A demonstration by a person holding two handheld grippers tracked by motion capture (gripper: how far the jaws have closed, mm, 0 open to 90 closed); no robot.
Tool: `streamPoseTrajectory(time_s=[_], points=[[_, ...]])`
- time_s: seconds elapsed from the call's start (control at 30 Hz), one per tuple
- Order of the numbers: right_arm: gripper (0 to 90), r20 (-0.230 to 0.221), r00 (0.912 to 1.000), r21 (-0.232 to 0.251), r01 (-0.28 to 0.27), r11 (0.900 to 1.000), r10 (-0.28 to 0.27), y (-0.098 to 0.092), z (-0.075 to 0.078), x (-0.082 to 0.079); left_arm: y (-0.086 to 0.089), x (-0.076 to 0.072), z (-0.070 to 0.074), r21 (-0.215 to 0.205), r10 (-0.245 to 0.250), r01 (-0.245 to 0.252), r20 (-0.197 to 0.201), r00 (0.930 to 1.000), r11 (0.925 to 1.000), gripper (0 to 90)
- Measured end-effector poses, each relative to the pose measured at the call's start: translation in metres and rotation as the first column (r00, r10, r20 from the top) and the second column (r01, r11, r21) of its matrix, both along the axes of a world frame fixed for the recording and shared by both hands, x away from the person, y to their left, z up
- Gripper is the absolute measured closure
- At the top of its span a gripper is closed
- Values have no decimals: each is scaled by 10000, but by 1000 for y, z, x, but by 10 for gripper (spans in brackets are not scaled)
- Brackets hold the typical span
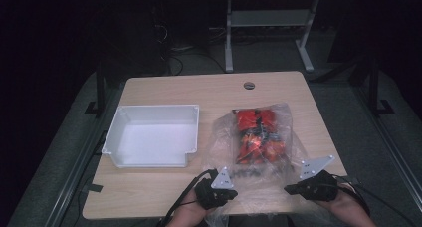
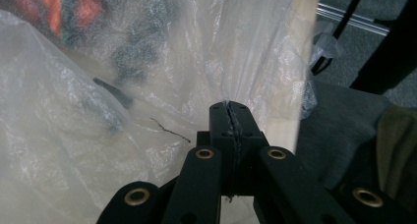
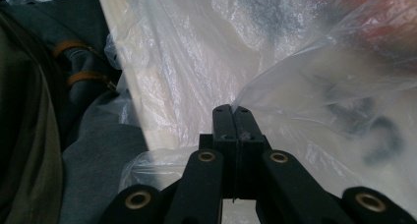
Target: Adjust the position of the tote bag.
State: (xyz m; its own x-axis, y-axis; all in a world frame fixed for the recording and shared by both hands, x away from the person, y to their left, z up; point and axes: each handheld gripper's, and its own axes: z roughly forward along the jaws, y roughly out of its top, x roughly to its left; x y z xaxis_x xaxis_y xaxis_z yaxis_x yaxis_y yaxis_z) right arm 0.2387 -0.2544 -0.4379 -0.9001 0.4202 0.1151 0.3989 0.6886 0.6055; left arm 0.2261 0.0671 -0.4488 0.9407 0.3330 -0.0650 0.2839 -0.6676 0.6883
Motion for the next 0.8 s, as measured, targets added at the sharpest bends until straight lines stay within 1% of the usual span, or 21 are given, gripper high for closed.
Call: streamPoseTrajectory(time_s=[0.13, 0.17, 0.2, 0.23, 0.27, 0.3, 0.33, 0.37, 0.4, 0.43, 0.47, 0.5, 0.53, 0.57, 0.6, 0.63, 0.67, 0.7, 0.73, 0.77, 0.8], points=[[890, 73, 9999, 21, 106, 9999, -106, 0, 1, 0, 2, 0, 3, -141, -90, 90, 19, 10000, 9999, 871], [828, 99, 9998, 94, 166, 9998, -167, -1, 2, 1, 2, 0, 4, -236, -39, 38, -68, 10000, 9997, 836], [748, 128, 9995, 320, 290, 9991, -294, -4, 5, 3, 3, 1, 6, -249, -123, 119, -175, 9998, 9996, 749], [678, 235, 9989, 391, 390, 9985, -400, -5, 7, 3, 3, 2, 9, -479, 23, -33, -213, 9998, 9988, 711], [622, 325, 9980, 460, 518, 9976, -533, -6, 10, 4, 3, 2, 9, -479, 23, -33, -213, 9998, 9988, 665], [583, 337, 9975, 558, 610, 9966, -629, -7, 12, 5, 3, 3, 13, -519, 89, -93, -86, 9999, 9986, 622], [583, 337, 9975, 558, 610, 9966, -629, -7, 12, 5, 3, 3, 13, -519, 89, -93, -86, 9999, 9986, 592], [463, 728, 9929, 532, 904, 9945, -942, -9, 15, 6, 2, 6, 16, -471, 156, -150, 128, 9998, 9988, 548], [463, 728, 9929, 532, 904, 9945, -942, -9, 15, 6, 2, 6, 16, -471, 156, -150, 128, 9998, 9988, 511], [402, 809, 9893, 511, 1177, 9917, -1216, -10, 14, 9, -2, 10, 16, -473, 377, -363, 276, 9989, 9982, 468], [402, 809, 9893, 511, 1177, 9917, -1216, -10, 14, 9, -2, 10, 16, -473, 377, -363, 276, 9989, 9982, 448], [387, 882, 9879, 506, 1236, 9910, -1277, -10, 14, 11, -5, 14, 14, -349, 370, -359, 292, 9989, 9987, 448], [363, 919, 9867, 430, 1309, 9905, -1344, -9, 12, 13, -7, 16, 13, -324, 440, -431, 267, 9987, 9985, 415], [341, 860, 9885, 275, 1226, 9921, -1246, -7, 10, 17, -12, 22, 9, -157, 567, -563, 261, 9981, 9983, 379], [341, 860, 9885, 275, 1226, 9921, -1246, -7, 10, 17, -12, 22, 9, -157, 567, -563, 261, 9981, 9983, 367], [341, 829, 9892, 211, 1195, 9926, -1208, -6, 8, 20, -14, 26, 7, 35, 525, -526, 273, 9982, 9986, 367], [342, 809, 9906, -43, 1111, 9938, -1104, -3, 4, 25, -15, 29, 5, 68, 591, -592, 196, 9981, 9982, 350], [351, 784, 9912, -215, 1090, 9938, -1070, -2, 2, 28, -17, 32, 3, 46, 671, -671, 114, 9977, 9977, 350], [351, 784, 9912, -215, 1090, 9938, -1070, -2, 2, 28, -17, 35, 1, 229, 631, -634, 150, 9979, 9977, 350], [402, 646, 9935, -473, 974, 9941, -942, 0, -4, 34, -18, 40, -2, 258, 692, -688, -152, 9975, 9973, 374], [402, 646, 9935, -473, 974, 9941, -942, 0, -4, 34, -18, 40, -2, 258, 692, -688, -152, 9975, 9973, 392]])
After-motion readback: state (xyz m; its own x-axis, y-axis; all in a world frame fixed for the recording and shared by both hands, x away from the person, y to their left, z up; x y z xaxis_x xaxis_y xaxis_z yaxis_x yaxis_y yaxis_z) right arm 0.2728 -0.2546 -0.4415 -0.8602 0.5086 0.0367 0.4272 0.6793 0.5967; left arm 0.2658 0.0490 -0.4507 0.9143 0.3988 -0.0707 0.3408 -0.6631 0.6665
